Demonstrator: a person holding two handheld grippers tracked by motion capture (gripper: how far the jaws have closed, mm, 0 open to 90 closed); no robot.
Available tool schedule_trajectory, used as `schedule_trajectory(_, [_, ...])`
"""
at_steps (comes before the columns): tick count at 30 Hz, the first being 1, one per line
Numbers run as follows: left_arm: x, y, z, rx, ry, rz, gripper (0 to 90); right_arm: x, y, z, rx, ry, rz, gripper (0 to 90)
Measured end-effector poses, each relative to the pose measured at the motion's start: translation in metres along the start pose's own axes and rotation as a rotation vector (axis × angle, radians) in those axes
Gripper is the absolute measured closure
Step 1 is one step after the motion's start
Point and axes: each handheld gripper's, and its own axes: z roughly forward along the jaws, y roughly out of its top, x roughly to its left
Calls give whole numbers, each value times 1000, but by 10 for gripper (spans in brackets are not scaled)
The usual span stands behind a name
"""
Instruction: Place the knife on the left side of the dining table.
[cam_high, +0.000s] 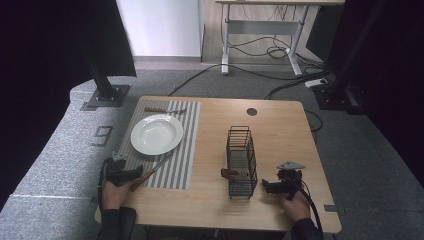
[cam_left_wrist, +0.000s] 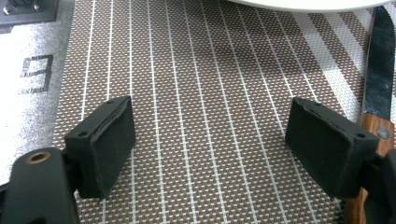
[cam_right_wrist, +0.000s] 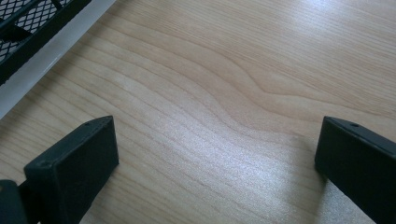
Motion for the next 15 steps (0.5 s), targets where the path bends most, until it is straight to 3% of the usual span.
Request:
schedule_trajectory(7, [6, 1, -6, -24, -48, -81, 151, 0, 0, 0, 0, 0, 0, 0])
schedule_trajectory(10, [1, 3, -16, -33, -36, -43, 141, 0, 0, 0, 0, 0, 0, 0])
schedule_trajectory(12, [-6, 6, -26, -44, -51, -4, 138, 0, 0, 0, 0, 0, 0, 0])
schedule_trajectory(14, [-19, 6, -38, -45, -80, 69, 113, 0, 0, 0, 0, 0, 0, 0])
schedule_trajectory(15, [-19, 6, -38, -45, -80, 69, 103, 0, 0, 0, 0, 0, 0, 0])
